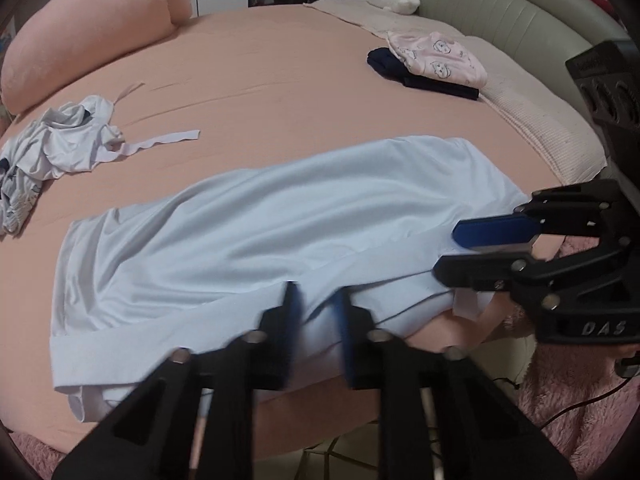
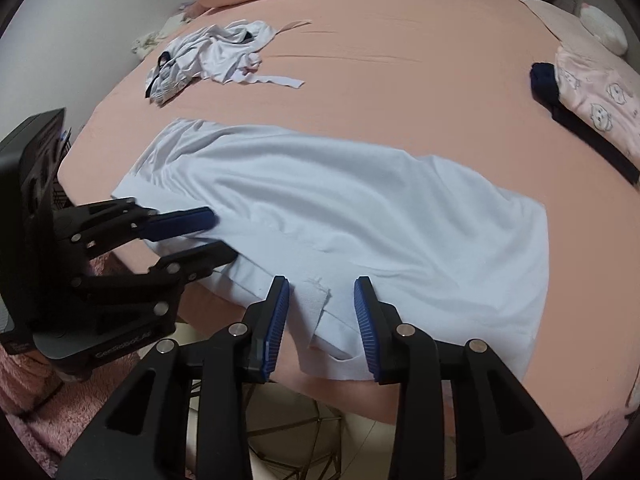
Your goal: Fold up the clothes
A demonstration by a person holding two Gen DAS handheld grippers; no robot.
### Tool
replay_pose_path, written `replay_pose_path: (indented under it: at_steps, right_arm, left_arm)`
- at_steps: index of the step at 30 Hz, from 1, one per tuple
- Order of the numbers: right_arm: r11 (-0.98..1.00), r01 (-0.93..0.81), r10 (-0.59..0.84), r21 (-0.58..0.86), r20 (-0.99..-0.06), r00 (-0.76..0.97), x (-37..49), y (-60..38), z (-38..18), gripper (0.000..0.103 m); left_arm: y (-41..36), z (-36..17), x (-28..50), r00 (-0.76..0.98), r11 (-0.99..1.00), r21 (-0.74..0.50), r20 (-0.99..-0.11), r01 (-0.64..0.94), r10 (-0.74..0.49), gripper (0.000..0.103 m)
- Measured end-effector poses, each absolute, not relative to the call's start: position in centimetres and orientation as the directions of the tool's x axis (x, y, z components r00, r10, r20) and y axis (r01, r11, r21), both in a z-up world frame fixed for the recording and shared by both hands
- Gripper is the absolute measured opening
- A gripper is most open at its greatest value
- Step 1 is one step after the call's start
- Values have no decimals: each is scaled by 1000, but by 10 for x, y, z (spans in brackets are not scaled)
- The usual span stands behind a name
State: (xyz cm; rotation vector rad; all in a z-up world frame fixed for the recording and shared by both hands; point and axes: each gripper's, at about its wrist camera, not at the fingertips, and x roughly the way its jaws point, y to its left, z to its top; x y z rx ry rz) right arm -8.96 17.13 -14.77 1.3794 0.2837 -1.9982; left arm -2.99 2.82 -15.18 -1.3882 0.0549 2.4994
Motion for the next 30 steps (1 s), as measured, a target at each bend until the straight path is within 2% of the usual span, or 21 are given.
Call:
replay_pose_path:
  at_steps: [3, 10, 14, 16, 17, 18, 20, 21, 23, 25, 26, 27, 28, 30]
  right_arm:
    - [-758, 616, -416, 215, -887, -202, -90, 175, -145, 35]
    - [-804, 495, -478, 330, -854, -206, -98, 190, -134, 36]
    - [-828, 475, -413, 297, -897, -160, -104, 181, -153, 36]
    - [-828, 491, -389, 272, -908, -154, -100, 181, -153, 36]
    - [-826, 503, -373, 254, -916, -149, -97, 182, -152, 36]
    - [-824, 512, -360, 242, -922, -142, -95, 184, -149, 36]
    - [-794, 525, -414, 306, -905, -100, -92, 188, -141, 37]
    - [-778, 519, -459, 353, -884, -86, -94, 188, -136, 37]
    - [-783, 485, -504, 390, -855, -126, -105, 183, -133, 37]
    - [-848, 454, -387, 273, -904, -180, -114, 176, -145, 37]
    - [-874, 446, -300, 194, -937, -180, -115, 174, -157, 37]
    - [-869, 463, -283, 174, -943, -176, -111, 177, -160, 37]
    - [-857, 486, -290, 174, -941, -173, -107, 183, -159, 37]
    - [-829, 531, -304, 174, -938, -167, -98, 193, -158, 37]
  left_arm:
    - [28, -140, -22, -519, -955, -106, -820, -278, 243, 1]
    - [23, -133, -13, -493, -947, -153, -823, -284, 281, 1]
    - [15, -155, -19, -380, -947, -199, -880, -251, 285, 4]
    - [1, -145, -17, -405, -942, -242, -856, -232, 320, 7]
    - [-7, -136, -15, -434, -937, -267, -834, -223, 341, 11]
    - [-17, -129, -16, -466, -934, -294, -810, -203, 356, 24]
    - [-42, -119, -24, -537, -926, -350, -758, -143, 370, 50]
    - [-55, -118, -30, -562, -922, -374, -743, -102, 363, 50]
    - [-78, -134, -47, -559, -930, -368, -774, 18, 296, 50]
    - [-99, -154, -57, -512, -953, -283, -838, 110, 190, 48]
    - [-108, -163, -61, -483, -962, -232, -865, 147, 135, 39]
    - [-114, -167, -65, -469, -964, -210, -877, 166, 110, 20]
    - [-115, -167, -69, -471, -961, -219, -874, 166, 118, 14]
    - [-117, -165, -77, -477, -957, -239, -869, 165, 135, 14]
